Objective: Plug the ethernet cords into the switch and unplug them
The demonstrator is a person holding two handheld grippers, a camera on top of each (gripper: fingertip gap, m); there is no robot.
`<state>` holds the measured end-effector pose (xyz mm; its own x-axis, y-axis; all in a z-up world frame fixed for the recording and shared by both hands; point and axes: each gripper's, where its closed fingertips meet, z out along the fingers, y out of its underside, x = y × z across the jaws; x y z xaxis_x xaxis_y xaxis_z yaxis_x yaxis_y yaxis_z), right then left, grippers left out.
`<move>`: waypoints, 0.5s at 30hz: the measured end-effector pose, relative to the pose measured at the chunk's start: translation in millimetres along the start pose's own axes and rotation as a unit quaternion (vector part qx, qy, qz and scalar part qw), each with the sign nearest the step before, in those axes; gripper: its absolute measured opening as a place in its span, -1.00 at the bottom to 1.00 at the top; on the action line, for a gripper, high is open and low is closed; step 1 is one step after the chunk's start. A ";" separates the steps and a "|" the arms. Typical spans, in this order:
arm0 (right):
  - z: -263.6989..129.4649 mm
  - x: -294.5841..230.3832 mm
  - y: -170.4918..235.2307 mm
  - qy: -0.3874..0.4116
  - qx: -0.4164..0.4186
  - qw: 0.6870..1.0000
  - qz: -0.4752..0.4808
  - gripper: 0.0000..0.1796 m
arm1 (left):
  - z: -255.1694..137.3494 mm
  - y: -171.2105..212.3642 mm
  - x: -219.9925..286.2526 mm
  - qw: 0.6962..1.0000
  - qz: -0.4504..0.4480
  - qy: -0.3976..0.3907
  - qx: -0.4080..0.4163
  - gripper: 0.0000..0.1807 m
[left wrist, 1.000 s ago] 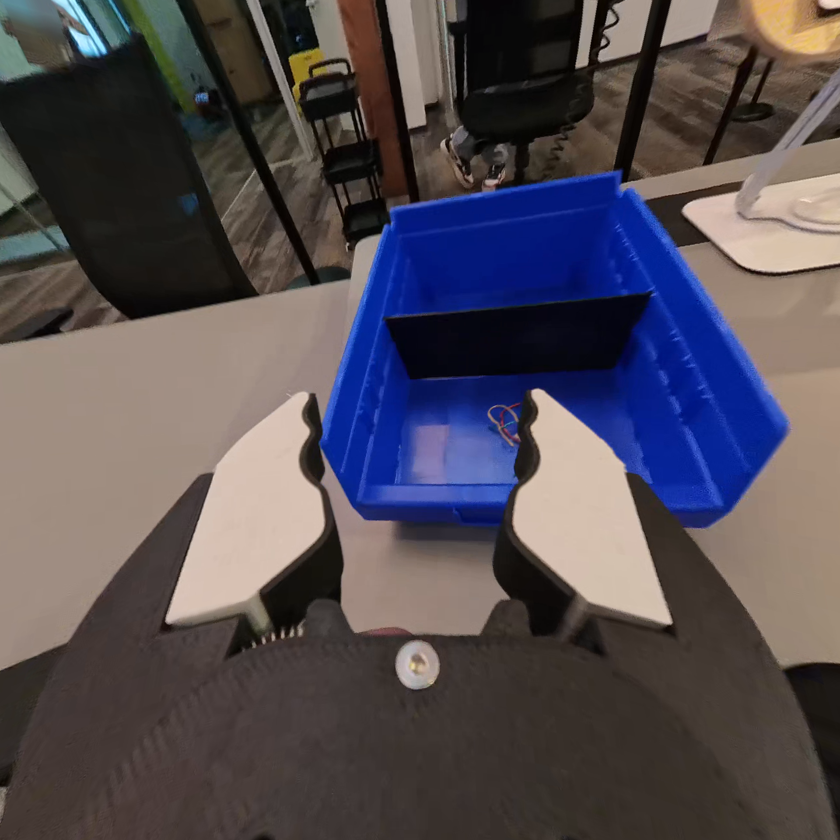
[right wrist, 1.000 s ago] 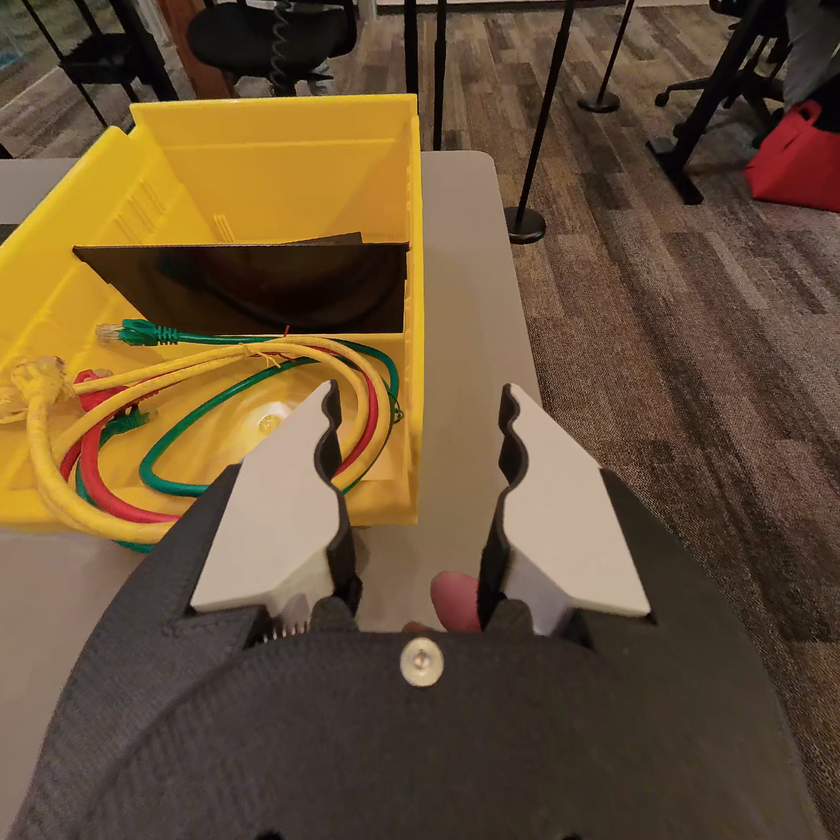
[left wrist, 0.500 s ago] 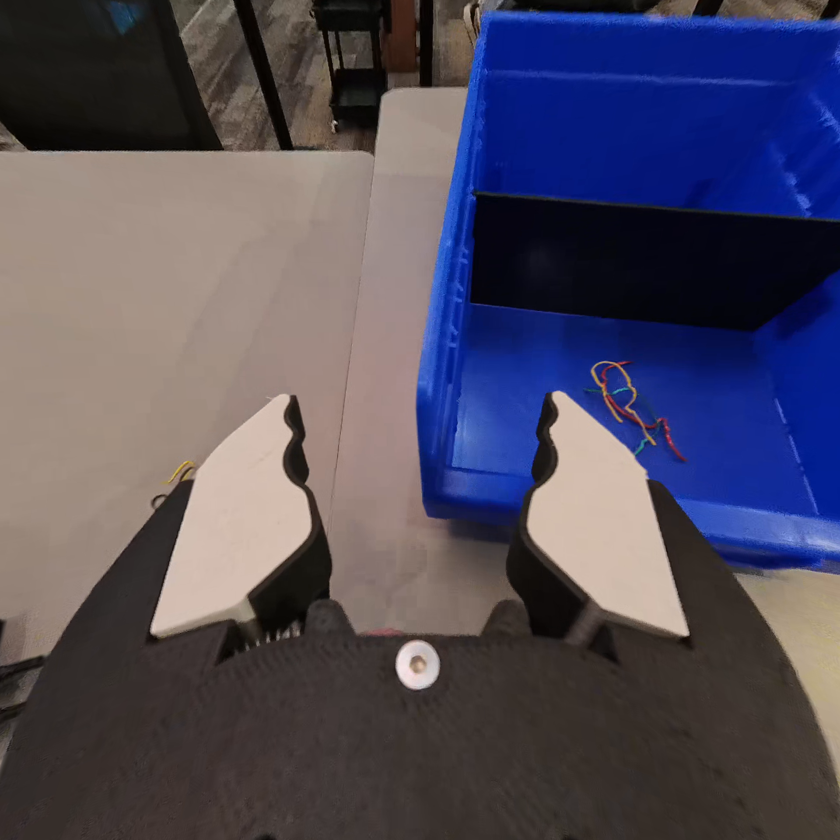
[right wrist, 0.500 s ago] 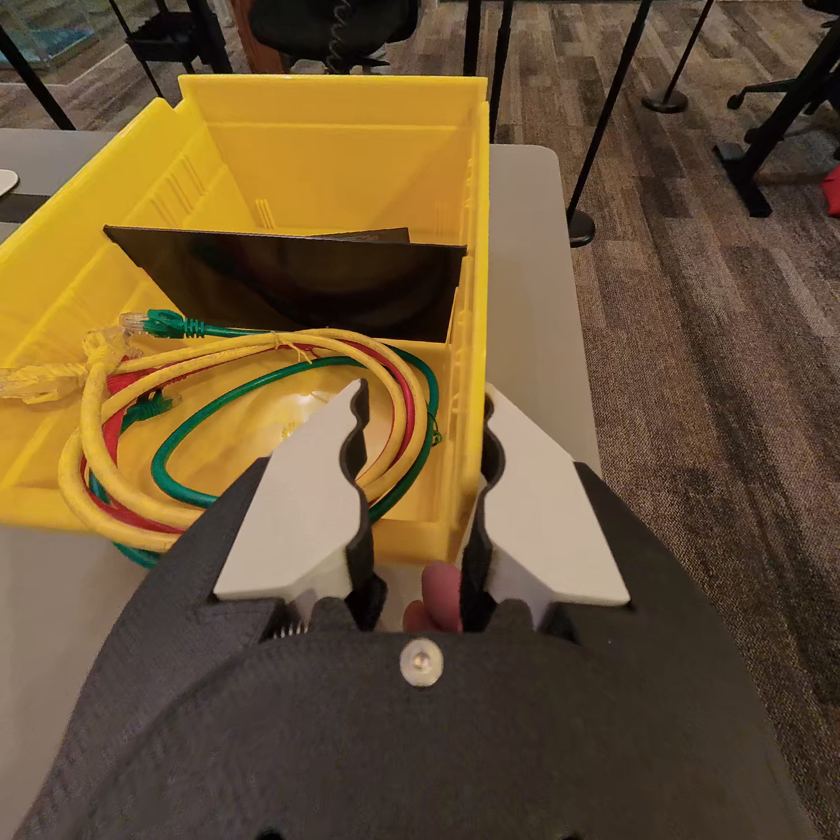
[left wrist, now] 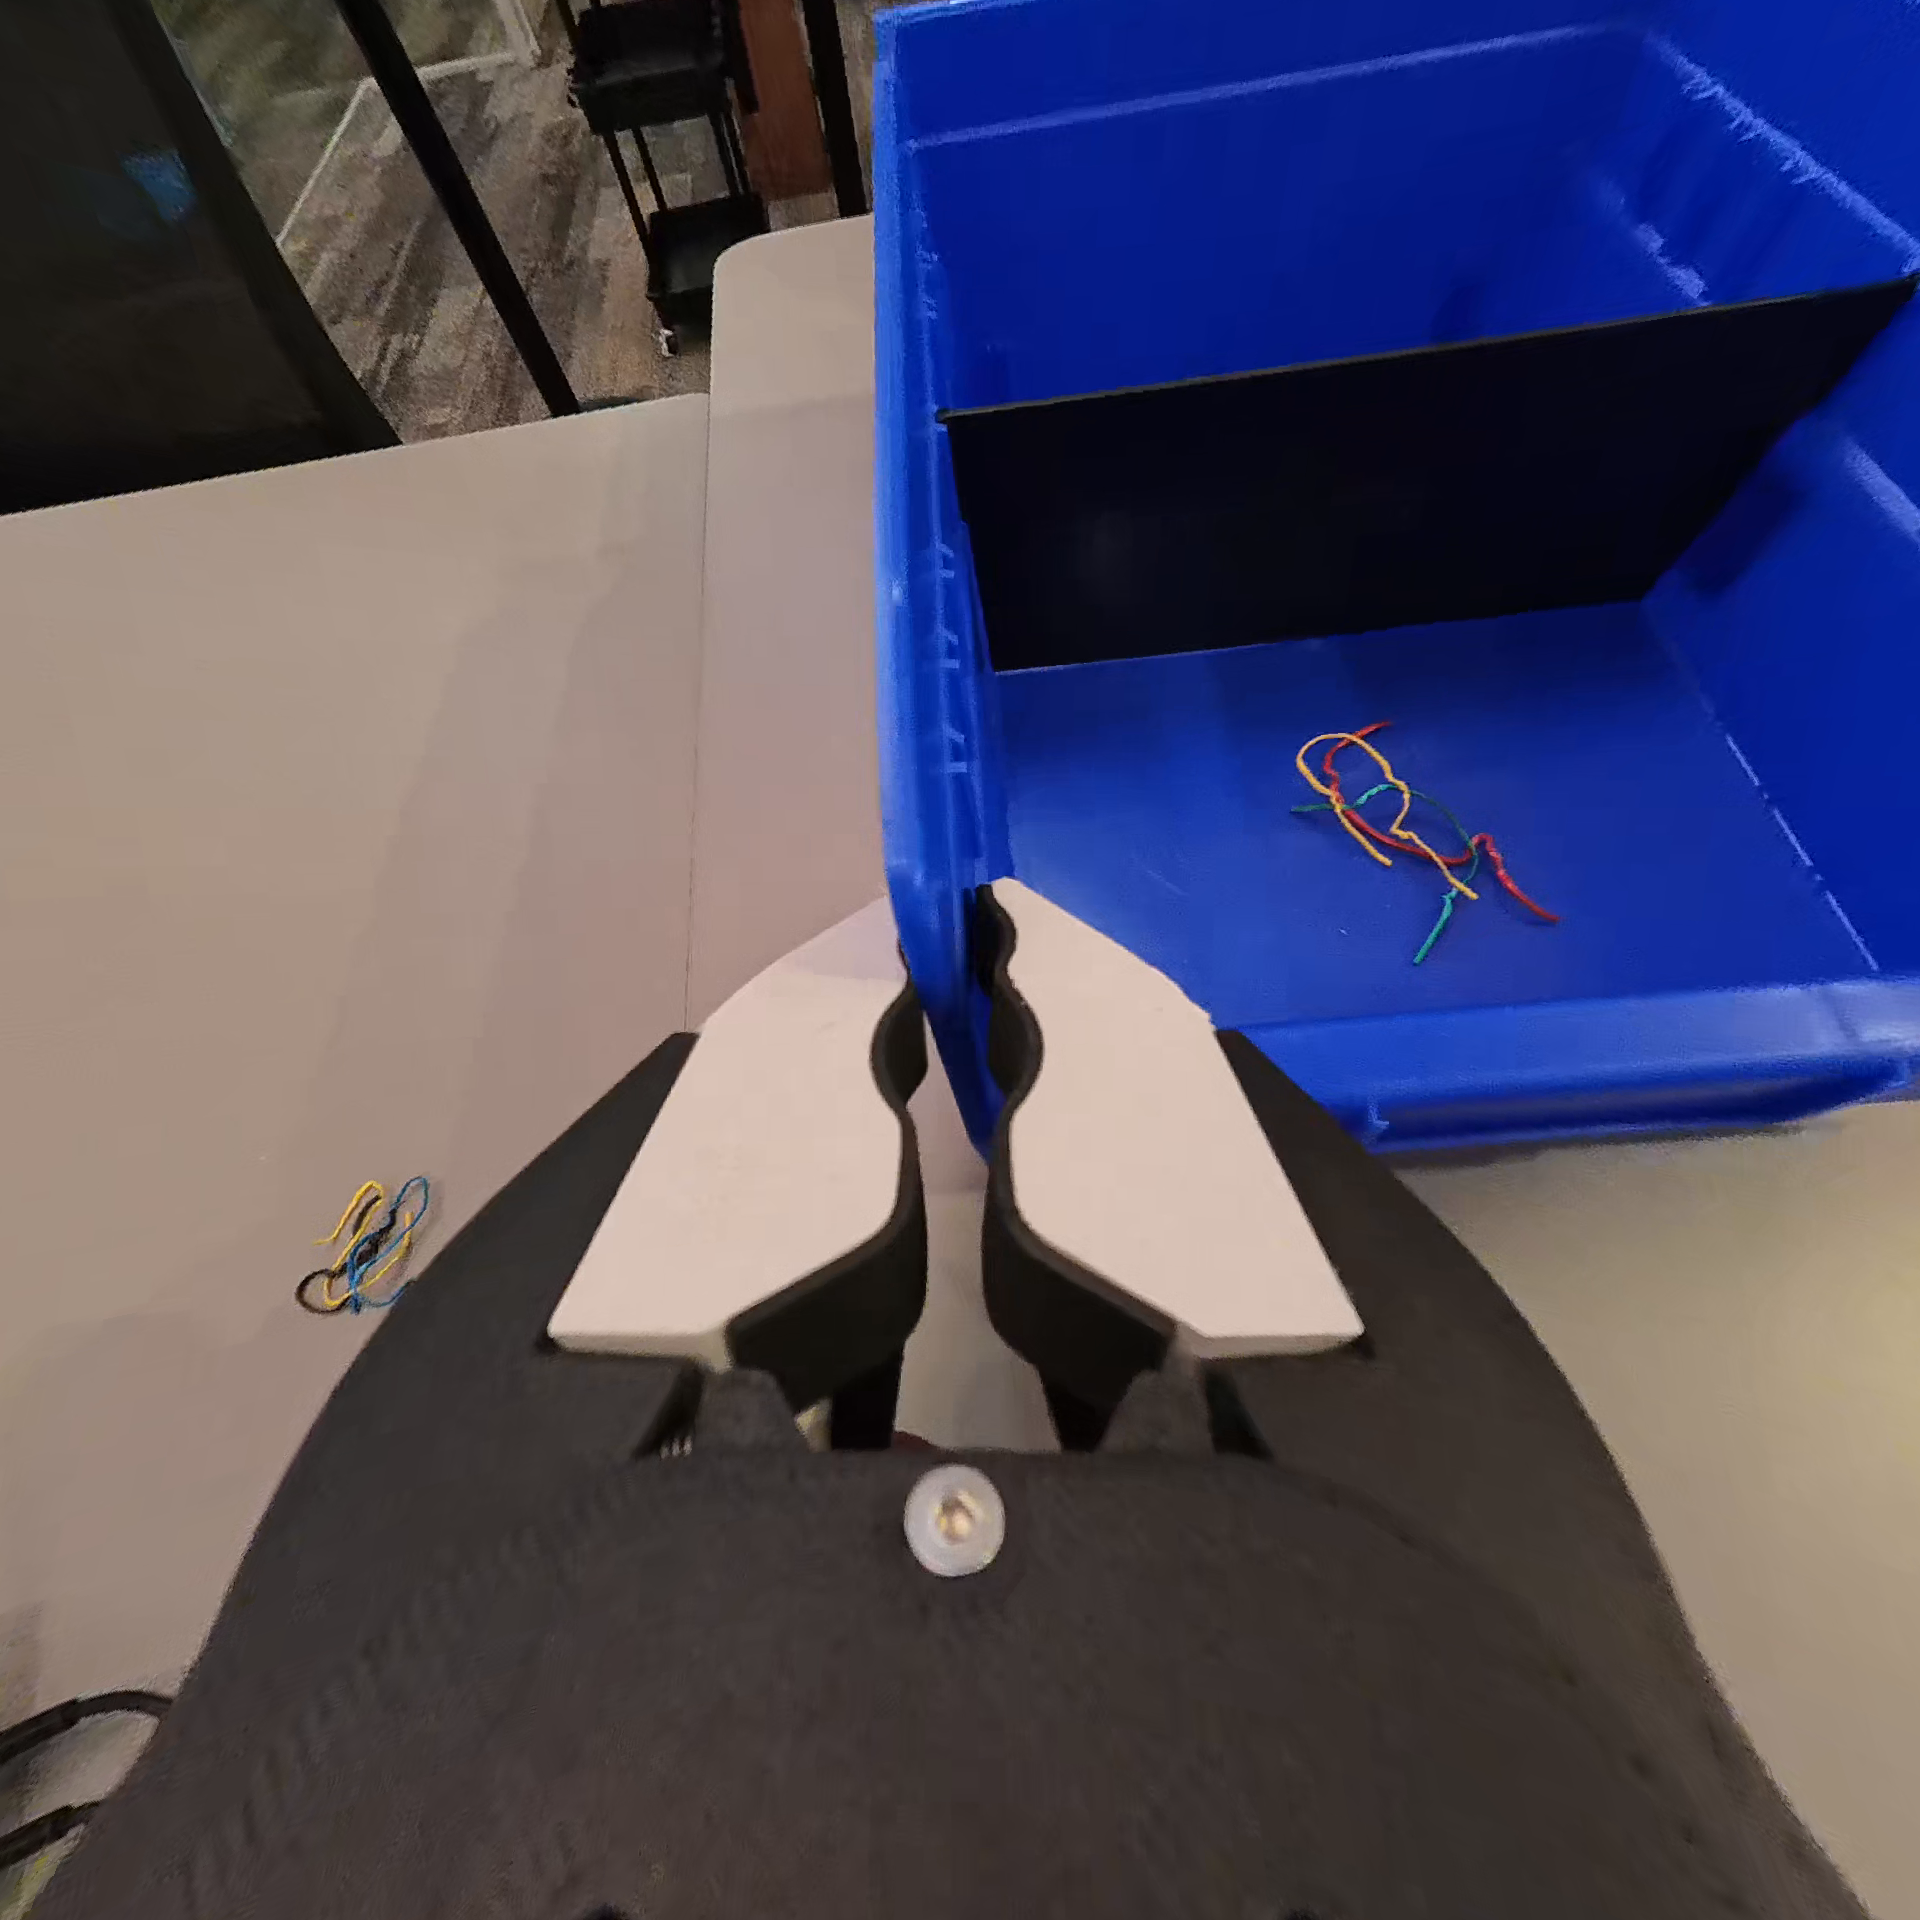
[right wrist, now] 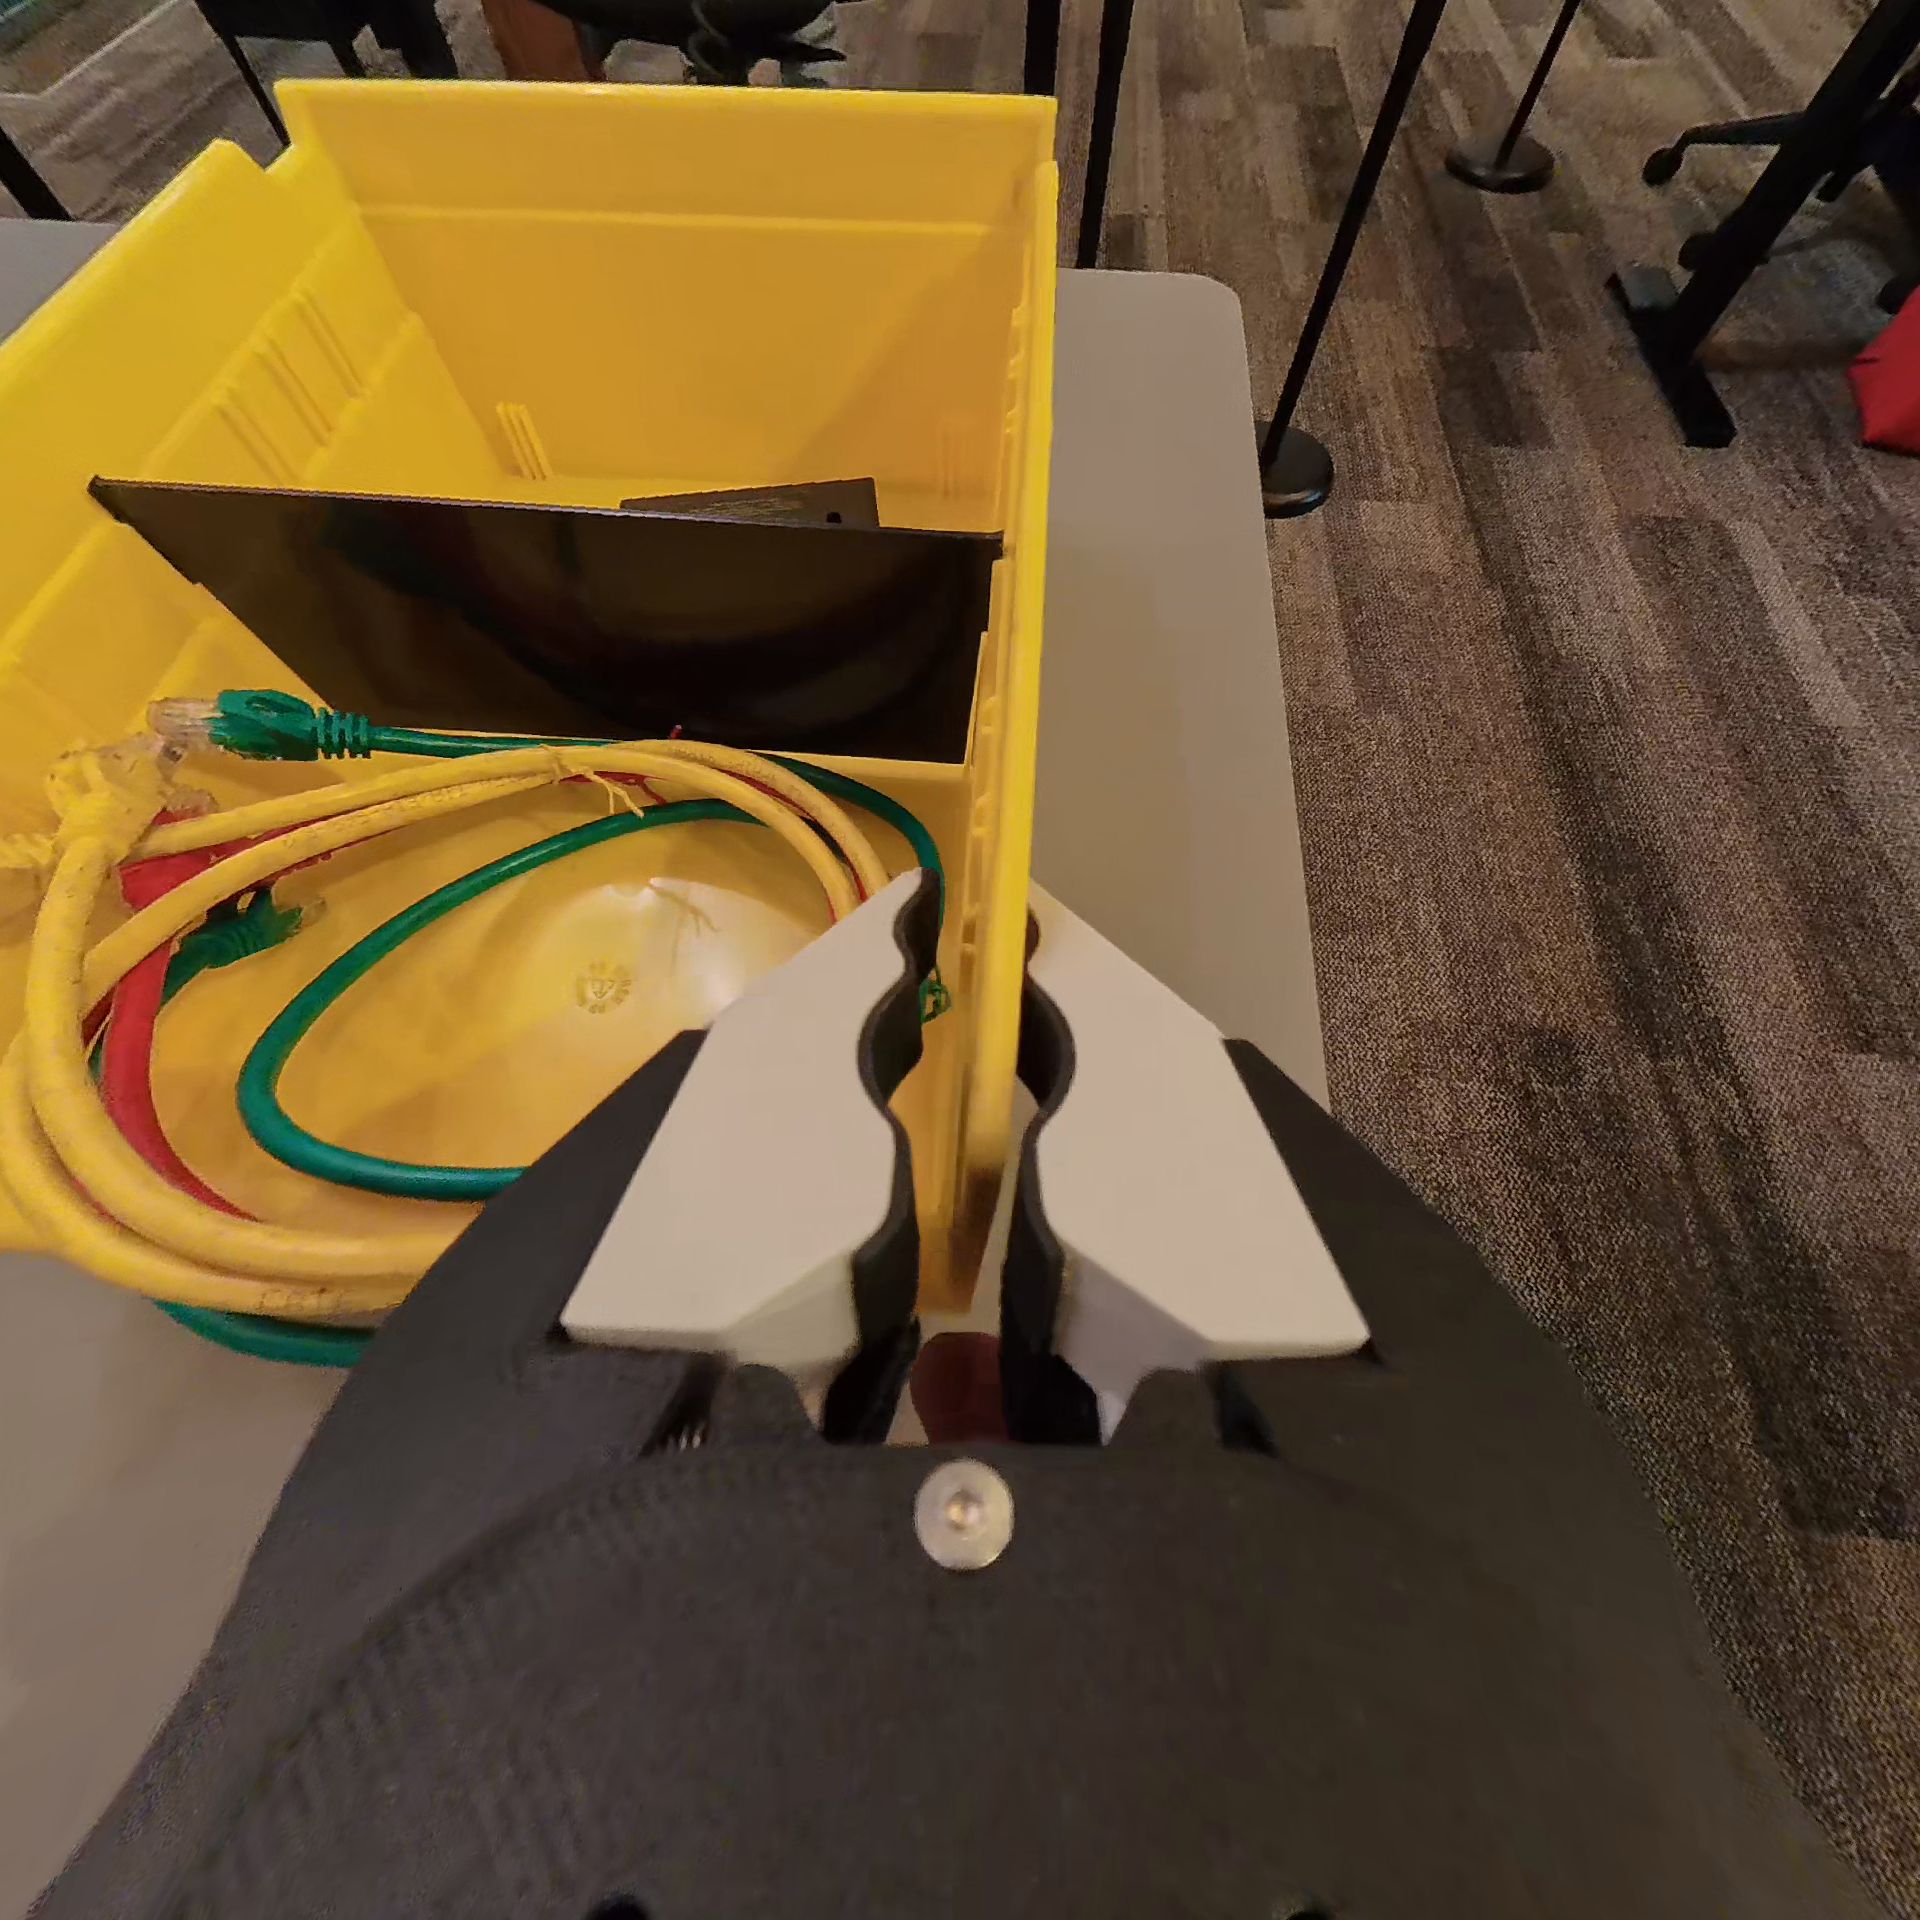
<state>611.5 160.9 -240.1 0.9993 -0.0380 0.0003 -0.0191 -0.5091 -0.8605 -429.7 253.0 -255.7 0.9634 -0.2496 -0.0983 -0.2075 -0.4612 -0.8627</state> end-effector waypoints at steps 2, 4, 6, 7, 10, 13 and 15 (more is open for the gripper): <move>0.6 3.1 1.4 0.009 -0.006 1.000 -0.004 -0.96 | 0.2 -0.5 1.1 1.000 0.003 -0.003 0.001 -0.94; 1.1 3.3 0.9 0.008 -0.007 1.000 -0.006 -0.96 | 0.0 -1.5 3.4 1.000 0.006 -0.001 0.002 -0.95; 1.3 3.3 1.0 0.007 -0.007 1.000 -0.006 -0.96 | -0.3 -2.1 5.1 1.000 0.009 -0.002 0.004 -0.95; 1.2 3.1 1.0 0.006 -0.008 1.000 -0.008 -0.96 | -0.5 -2.8 6.6 1.000 0.008 0.001 0.006 -0.96; 0.8 1.9 1.2 0.002 -0.009 1.000 -0.003 -0.96 | -1.2 -3.4 11.1 1.000 0.009 0.005 0.014 -0.96; -0.6 -0.7 1.8 0.005 -0.013 1.000 -0.005 -0.96 | -2.7 -4.3 13.5 1.000 0.009 0.005 0.018 -0.96; -2.5 -4.5 2.4 0.006 -0.016 1.000 -0.007 -0.96 | -3.9 -5.1 14.7 1.000 0.002 0.009 0.022 -0.96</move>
<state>606.9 157.7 -241.0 0.9990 -0.0416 0.0188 -0.0065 -0.5372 -0.8435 -415.1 248.4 -250.8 0.9591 -0.2671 -0.0936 -0.2038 -0.4226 -0.8831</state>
